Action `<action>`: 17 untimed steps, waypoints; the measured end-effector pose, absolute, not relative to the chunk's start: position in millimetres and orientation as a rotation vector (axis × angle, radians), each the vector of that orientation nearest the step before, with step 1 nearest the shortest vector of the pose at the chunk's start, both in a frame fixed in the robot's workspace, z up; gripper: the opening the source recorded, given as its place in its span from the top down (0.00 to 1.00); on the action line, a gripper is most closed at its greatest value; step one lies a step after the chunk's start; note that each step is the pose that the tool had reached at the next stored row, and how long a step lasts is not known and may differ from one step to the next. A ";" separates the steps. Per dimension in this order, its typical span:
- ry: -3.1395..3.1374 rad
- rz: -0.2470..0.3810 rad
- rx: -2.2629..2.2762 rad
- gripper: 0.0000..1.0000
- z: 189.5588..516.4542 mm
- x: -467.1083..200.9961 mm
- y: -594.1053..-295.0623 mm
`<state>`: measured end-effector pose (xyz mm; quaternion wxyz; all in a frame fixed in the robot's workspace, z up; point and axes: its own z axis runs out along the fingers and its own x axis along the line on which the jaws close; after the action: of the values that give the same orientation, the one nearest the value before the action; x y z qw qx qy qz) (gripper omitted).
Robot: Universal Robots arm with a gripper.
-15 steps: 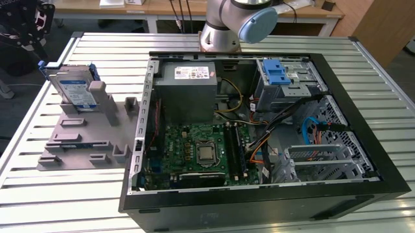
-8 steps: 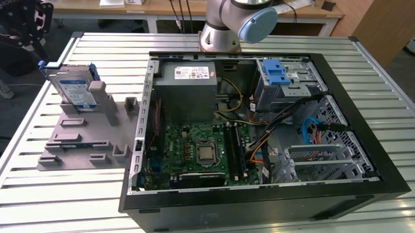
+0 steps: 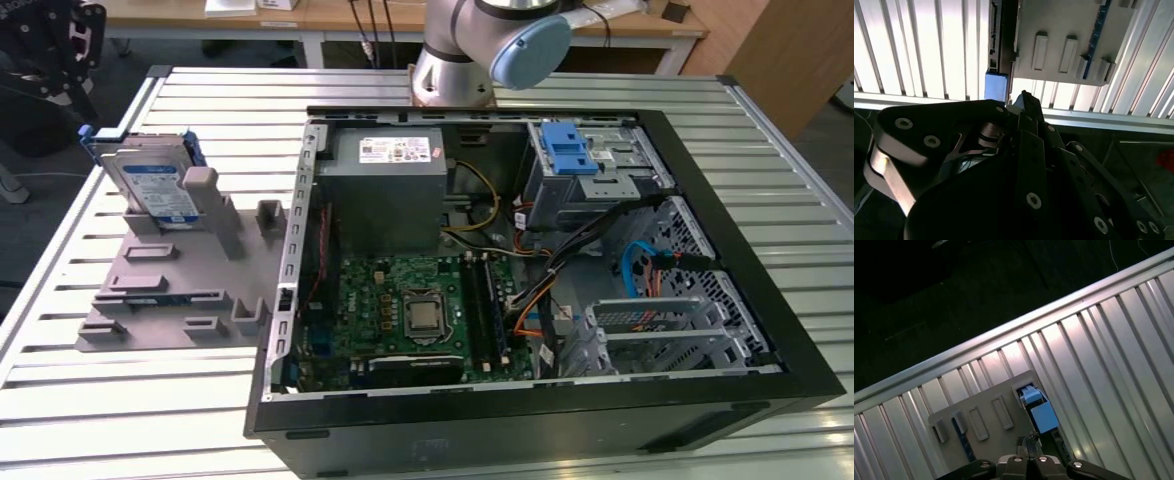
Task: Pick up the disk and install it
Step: 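Pick up the disk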
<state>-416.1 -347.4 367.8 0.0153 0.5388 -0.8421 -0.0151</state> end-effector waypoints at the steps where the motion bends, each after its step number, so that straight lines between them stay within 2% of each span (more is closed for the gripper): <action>1: -2.610 -0.047 1.692 0.89 367.8 -416.1 -347.4; 17: -2.495 -0.047 1.862 0.89 367.1 -416.1 -346.8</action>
<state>-416.1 -346.8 367.1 0.0141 0.5981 -0.8012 -0.0151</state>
